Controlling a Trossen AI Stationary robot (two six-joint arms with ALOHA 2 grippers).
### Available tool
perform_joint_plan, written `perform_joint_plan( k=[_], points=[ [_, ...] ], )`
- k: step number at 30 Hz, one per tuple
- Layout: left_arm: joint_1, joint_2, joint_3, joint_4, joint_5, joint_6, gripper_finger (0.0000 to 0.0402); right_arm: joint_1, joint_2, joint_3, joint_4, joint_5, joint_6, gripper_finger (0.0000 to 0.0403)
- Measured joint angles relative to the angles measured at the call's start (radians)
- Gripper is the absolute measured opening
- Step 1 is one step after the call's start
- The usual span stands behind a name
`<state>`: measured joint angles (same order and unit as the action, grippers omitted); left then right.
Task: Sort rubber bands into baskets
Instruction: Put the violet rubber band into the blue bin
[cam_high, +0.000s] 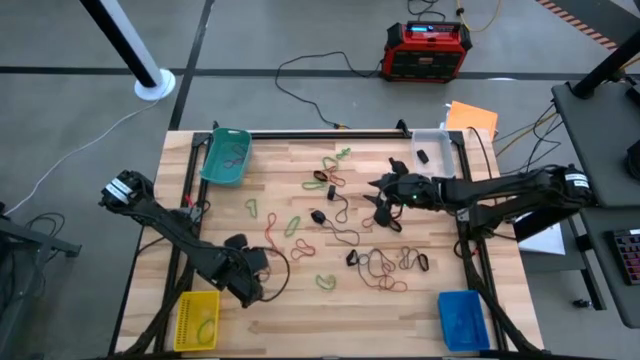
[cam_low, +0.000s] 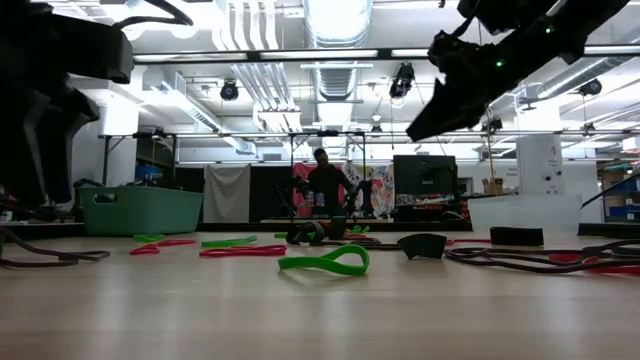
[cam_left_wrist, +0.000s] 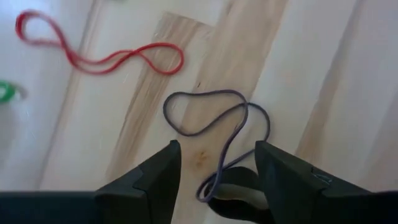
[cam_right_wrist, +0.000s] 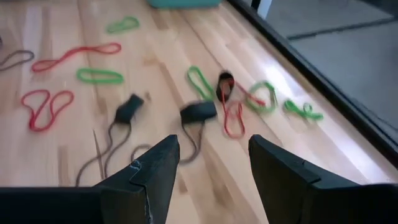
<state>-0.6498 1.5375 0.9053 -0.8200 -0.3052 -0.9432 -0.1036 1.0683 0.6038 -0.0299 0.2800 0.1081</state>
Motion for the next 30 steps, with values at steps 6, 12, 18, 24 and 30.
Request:
perform_joint_plan(
  k=[6,12,18,24,30],
  points=[
    [0.006,0.000,-0.012,-0.022,-0.001,0.066,0.0190,0.000,-0.058,0.005,-0.012,0.005,0.011,0.0189],
    [0.015,-0.001,-0.044,-0.019,0.000,0.066,0.0190,0.000,-0.067,0.006,-0.013,0.004,0.004,0.0189],
    [0.017,-0.001,-0.051,-0.018,0.036,0.087,0.0190,0.000,-0.064,0.006,-0.018,0.004,0.014,0.0189],
    [0.024,-0.002,-0.058,0.002,0.027,0.154,0.0190,0.000,-0.059,0.004,-0.018,0.004,0.027,0.0189],
    [0.070,-0.002,-0.118,0.138,0.089,0.160,0.0190,0.000,-0.041,0.003,-0.018,0.000,0.040,0.0189]
  ],
)
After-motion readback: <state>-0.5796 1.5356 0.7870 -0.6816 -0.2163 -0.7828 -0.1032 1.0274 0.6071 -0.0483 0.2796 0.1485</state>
